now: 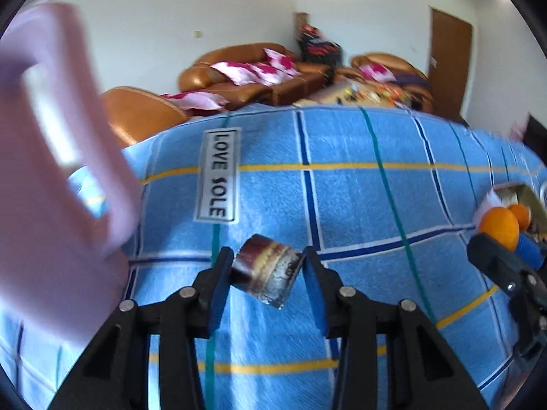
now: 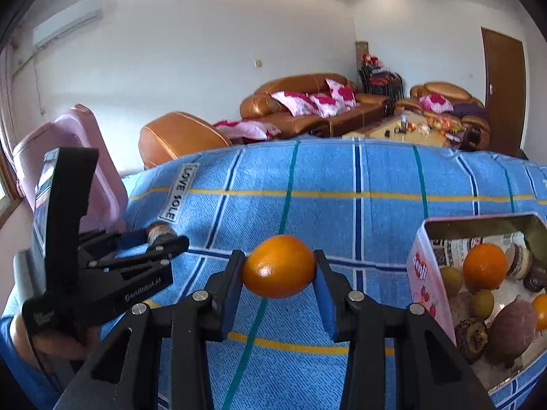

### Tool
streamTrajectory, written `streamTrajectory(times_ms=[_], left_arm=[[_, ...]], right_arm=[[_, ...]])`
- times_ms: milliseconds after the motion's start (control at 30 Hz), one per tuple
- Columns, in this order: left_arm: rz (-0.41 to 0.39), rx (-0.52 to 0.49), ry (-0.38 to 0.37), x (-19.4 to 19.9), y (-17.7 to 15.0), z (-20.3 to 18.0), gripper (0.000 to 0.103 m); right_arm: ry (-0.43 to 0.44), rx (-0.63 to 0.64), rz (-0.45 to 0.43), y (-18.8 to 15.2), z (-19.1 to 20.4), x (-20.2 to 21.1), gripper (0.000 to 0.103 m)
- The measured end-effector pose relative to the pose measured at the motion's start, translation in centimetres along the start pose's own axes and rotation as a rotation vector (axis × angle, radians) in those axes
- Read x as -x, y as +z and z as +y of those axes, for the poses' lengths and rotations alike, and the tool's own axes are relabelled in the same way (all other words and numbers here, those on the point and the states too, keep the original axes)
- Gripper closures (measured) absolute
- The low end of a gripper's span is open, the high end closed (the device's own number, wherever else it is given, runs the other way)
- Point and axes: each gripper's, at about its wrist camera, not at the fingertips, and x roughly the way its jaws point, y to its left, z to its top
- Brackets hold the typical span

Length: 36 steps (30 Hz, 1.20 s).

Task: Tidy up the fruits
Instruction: 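Carry the can and the orange with both grippers over the tin box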

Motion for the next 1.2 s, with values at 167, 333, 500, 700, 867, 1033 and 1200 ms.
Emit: streamTrajectory(times_ms=[167,333,500,700,867,1033,1200], left_arm=[[-0.089,0.053,0.099,2.5,-1.6,-0.5,0.060],[-0.159,0.088,0.167,4.0,-2.7,0.2,0.060],[-0.168,0.124,0.166,4.8,-3.4,0.2,0.060],[-0.193,0.128,0.168,5.7,-3.9,-0.2,0.060],[-0.206,0.131,0.169,5.9,-4.2,-0.3,0.060],[-0.212,0.136,0.169,6.6,-4.7,-0.5,0.060],[-0.212,0.134,0.167,6.8,-4.9,-0.7,0.060]], right_arm=[[-0.029,0.074,-0.088,-0.1,1.4,1.5,0.061],[-0.042,0.098,-0.111,-0.2,1.8,1.8,0.061],[-0.055,0.103,-0.127,-0.2,1.9,2.2,0.061],[-0.070,0.103,-0.128,-0.5,2.0,2.5,0.061],[-0.074,0.105,-0.130,-0.8,2.0,2.8,0.061],[-0.072,0.101,-0.129,-1.1,2.0,3.3,0.061],[-0.069,0.105,-0.129,-1.4,2.0,3.7,0.061]])
